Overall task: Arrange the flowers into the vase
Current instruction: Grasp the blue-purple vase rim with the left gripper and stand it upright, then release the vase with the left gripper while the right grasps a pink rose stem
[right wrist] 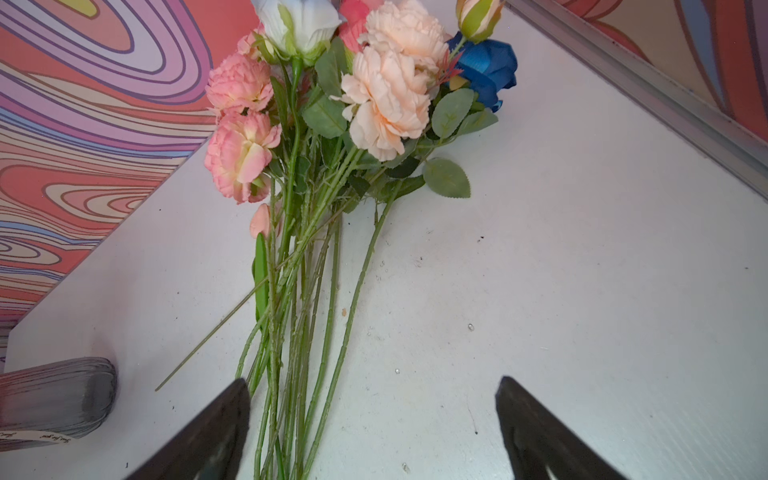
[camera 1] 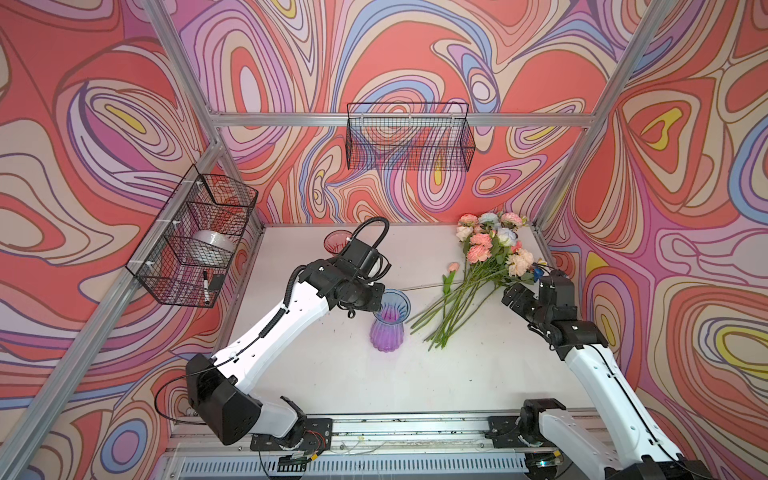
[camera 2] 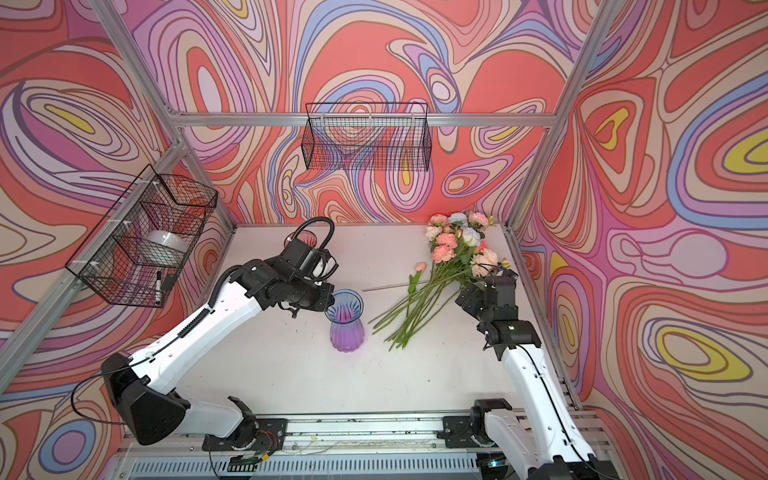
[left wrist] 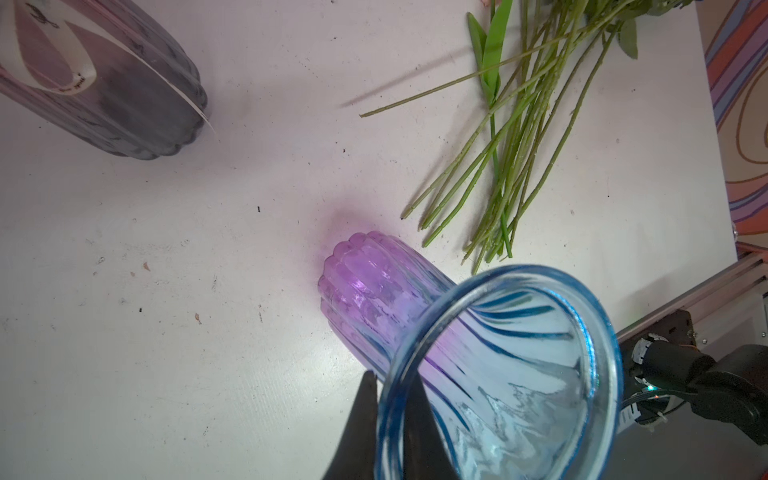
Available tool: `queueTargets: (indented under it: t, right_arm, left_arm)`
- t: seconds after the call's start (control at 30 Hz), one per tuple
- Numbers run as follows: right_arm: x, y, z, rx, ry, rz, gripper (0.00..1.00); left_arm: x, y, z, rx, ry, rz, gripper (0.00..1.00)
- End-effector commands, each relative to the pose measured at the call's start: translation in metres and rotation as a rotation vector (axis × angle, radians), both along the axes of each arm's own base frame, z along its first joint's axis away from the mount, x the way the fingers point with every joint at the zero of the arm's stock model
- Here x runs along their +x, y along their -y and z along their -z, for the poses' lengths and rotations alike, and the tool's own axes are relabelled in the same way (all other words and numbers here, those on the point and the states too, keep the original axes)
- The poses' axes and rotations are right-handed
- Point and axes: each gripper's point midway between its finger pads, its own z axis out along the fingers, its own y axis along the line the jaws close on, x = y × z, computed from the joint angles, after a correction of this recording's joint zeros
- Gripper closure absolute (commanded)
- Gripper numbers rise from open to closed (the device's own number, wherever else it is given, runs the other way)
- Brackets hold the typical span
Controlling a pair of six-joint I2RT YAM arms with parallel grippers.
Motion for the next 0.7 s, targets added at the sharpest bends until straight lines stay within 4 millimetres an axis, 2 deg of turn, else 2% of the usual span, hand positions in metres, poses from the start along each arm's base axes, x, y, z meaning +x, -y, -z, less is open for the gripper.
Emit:
queueTargets:
  t: [0.0, 0.1, 0.2, 0.3, 0.37, 0.5, 0.67]
  right_arm:
    - [0.000, -0.003, -0.002, 0.015, 0.004, -0.016, 0.05]
    - [0.003, -0.009, -0.007, 0.032, 0.017, -0.048, 0.04]
    - [0.006, -0.020, -0.012, 0.067, 0.037, -0.099, 0.07]
    - [0.009, -0.032, -0.018, 0.113, 0.064, -0.152, 0.14]
    - [0.013, -0.044, -0.024, 0.171, 0.093, -0.201, 0.24]
    - [0.022, -0.065, -0.029, 0.301, 0.143, -0.243, 0.36]
    - [0.039, -0.085, -0.024, 0.315, 0.149, -0.238, 0.41]
  left_arm:
    - [0.008, -0.008, 0.011, 0.064, -0.003, 0.007, 0.79]
    - [0.011, -0.008, 0.007, 0.050, 0.012, 0.000, 0.53]
    - [0.014, -0.006, -0.010, 0.022, 0.052, -0.003, 0.40]
    - [0.017, -0.005, -0.036, -0.019, 0.113, -0.009, 0.35]
    - [0.016, -0.005, -0.060, -0.060, 0.166, -0.013, 0.32]
    - [0.007, -0.004, -0.114, -0.208, 0.294, -0.018, 0.28]
    - [-0.015, -0.013, -0.145, -0.345, 0.377, -0.044, 0.23]
